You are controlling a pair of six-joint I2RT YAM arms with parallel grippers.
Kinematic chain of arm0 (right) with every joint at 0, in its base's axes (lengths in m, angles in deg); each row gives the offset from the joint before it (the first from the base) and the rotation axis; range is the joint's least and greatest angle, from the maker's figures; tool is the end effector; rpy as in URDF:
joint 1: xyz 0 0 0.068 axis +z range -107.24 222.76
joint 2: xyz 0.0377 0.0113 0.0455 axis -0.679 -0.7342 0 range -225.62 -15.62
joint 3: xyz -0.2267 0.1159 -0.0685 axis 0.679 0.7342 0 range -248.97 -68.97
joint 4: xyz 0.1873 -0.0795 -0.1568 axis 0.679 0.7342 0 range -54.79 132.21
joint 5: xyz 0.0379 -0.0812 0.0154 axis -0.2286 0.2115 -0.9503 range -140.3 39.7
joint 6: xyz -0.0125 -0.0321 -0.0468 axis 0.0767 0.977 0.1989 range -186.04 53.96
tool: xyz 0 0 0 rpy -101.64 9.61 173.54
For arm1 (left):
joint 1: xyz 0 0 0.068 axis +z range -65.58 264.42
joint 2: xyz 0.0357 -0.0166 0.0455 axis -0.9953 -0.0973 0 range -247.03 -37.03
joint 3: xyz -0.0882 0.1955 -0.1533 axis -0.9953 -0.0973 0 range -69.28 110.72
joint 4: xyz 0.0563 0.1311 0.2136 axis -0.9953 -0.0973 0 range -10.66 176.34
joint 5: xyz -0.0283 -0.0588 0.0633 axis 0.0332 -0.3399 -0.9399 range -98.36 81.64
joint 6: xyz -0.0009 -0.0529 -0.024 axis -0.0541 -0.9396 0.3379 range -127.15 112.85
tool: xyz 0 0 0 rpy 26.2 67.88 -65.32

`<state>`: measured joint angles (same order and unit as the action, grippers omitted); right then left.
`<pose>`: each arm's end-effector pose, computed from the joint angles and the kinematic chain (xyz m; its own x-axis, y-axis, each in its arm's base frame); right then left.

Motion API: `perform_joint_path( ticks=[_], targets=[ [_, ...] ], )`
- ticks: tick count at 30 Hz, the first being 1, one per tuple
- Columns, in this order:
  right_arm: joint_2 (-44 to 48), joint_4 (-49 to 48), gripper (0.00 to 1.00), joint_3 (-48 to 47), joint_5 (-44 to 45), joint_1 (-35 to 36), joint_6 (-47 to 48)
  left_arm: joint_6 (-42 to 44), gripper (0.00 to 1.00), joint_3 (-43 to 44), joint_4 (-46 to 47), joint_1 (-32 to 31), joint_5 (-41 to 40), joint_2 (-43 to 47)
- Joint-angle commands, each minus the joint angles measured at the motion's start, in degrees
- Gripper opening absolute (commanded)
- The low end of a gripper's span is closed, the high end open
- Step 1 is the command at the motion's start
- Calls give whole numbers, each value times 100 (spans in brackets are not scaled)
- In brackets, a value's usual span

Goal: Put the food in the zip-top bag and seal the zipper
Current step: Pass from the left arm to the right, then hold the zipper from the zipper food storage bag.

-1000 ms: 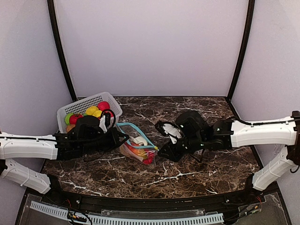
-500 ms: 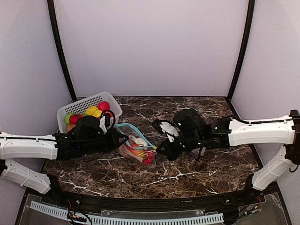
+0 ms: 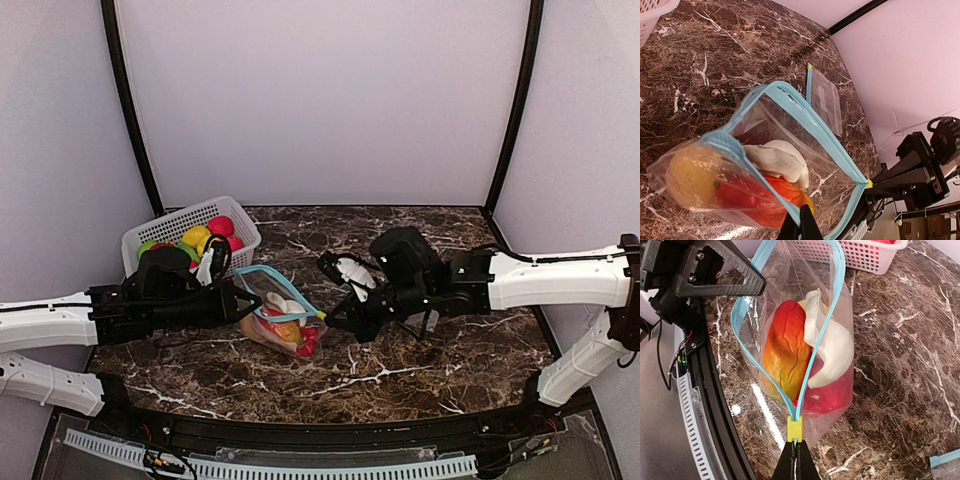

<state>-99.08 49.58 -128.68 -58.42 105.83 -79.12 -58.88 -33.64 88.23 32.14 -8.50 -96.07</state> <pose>0.1423 0.2929 0.2534 -0.4835 -0.4570 -0.7465 -0.8454 0.4648 0.2630 0.1475 -0.1904 0.2489 -0.7588 -0.3022 -0.5770 0.3129 0.6078 -0.7298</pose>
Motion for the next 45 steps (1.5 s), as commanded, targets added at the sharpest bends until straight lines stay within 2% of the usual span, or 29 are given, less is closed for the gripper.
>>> perform_joint_path(
  ticks=[1,3,5,6,7,8,9,11,15,18,23,27,30,35,39,45],
  targets=[
    [-21,-483,0,-236,-637,56,391,465,3,-340,-813,11,640,729],
    [-125,-504,0,-295,-713,56,497,415,8,-527,-830,-50,790,1025],
    [-232,-511,0,-348,-765,55,597,403,22,-621,-944,-162,809,1279],
    [-278,-514,0,-361,-789,56,620,431,27,-604,-1173,-184,723,1355],
    [-317,-514,0,-378,-814,55,637,460,38,-572,-1481,-206,667,1478],
    [-335,-514,0,-382,-835,55,644,562,42,-471,-1648,-210,527,1597],
    [-336,-525,0,-373,-865,52,653,635,51,-396,-2035,-212,351,1650],
    [-307,-574,0,-334,-931,56,676,957,62,-56,-2617,-212,-1,1759],
    [-240,-617,0,-246,-973,54,733,2014,73,1116,-3579,-210,-408,1546],
    [-207,-628,0,-201,-999,56,744,3054,79,1769,-3870,-210,-317,962],
    [-138,-714,0,-121,-1008,55,714,4528,82,2614,-3383,-209,979,44],
    [-15,-930,0,87,-961,56,618,5523,82,2768,-2624,-208,2148,-580],
    [136,-1067,0,229,-905,54,556,6046,82,2777,-2274,-206,2663,-998],
    [309,-1184,0,388,-868,48,504,6686,80,2946,-2200,-196,2973,-1649],
    [332,-1197,0,407,-870,47,464,6809,62,3092,-2235,-167,3195,-2044],
    [332,-1276,0,442,-894,41,421,6791,45,3072,-2043,-80,3352,-2326]
  ],
)
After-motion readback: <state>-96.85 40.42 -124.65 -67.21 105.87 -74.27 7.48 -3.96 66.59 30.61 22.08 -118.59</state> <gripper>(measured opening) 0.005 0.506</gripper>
